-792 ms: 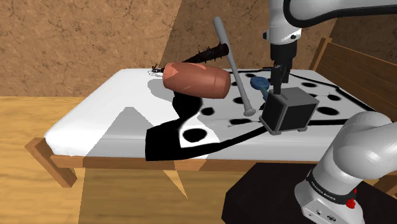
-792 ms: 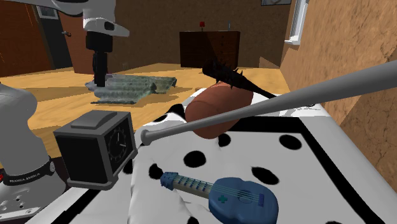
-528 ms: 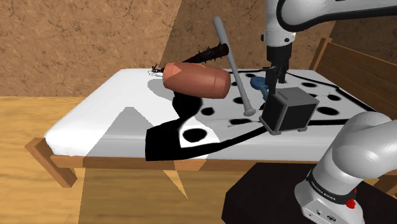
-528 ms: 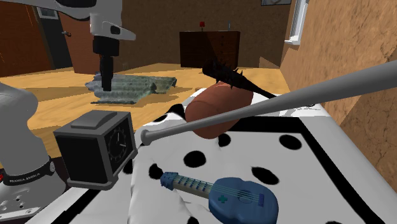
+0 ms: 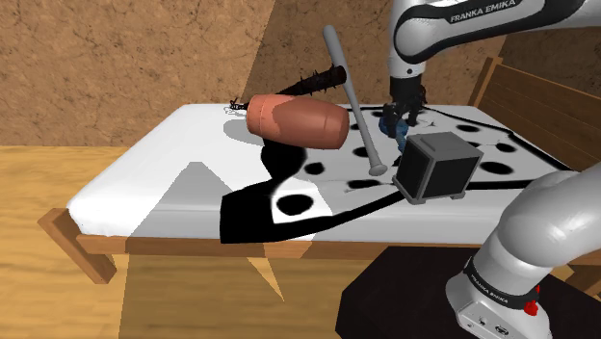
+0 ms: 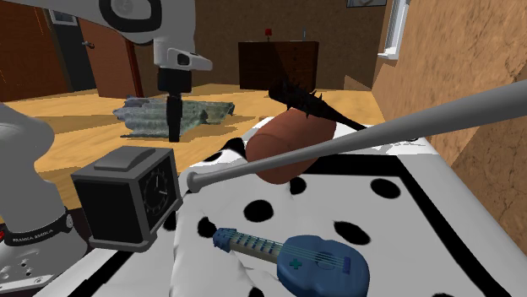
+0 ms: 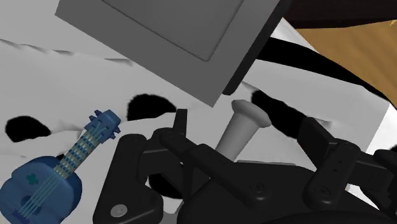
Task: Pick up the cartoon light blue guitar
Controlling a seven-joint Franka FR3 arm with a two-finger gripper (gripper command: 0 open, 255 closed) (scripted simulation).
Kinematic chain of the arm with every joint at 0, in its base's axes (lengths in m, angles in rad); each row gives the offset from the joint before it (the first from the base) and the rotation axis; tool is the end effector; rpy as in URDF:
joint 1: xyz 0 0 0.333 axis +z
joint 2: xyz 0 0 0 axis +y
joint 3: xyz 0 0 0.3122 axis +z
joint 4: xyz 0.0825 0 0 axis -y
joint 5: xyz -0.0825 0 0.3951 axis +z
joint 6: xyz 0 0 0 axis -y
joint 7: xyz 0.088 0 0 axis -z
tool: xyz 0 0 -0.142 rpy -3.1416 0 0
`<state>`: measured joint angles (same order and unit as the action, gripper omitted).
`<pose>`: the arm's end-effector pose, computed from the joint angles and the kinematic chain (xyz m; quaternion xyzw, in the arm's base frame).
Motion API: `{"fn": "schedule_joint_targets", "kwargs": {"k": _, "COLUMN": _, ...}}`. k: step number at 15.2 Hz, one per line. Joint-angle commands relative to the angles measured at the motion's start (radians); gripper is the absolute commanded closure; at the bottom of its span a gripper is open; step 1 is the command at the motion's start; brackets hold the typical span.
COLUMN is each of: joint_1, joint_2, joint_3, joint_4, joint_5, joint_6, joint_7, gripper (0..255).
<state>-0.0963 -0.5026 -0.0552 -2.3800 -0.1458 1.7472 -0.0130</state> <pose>0.3856 -0.0777 0.4540 0.9951 -0.0473 -0.0693 0.0522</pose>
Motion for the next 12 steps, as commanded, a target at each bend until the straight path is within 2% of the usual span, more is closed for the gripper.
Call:
{"fn": "schedule_joint_targets", "kwargs": {"k": 1, "joint_1": -0.023, "joint_2": 0.061, "joint_3": -0.021, "joint_4": 0.015, "joint_5": -0.006, "joint_6": 0.061, "joint_7": 0.021, "gripper": 0}}
{"fn": "schedule_joint_targets", "kwargs": {"k": 12, "joint_1": -0.126, "joint_2": 0.381, "joint_3": -0.135, "joint_4": 0.177, "joint_5": 0.019, "joint_6": 0.294, "joint_7": 0.11, "gripper": 0}}
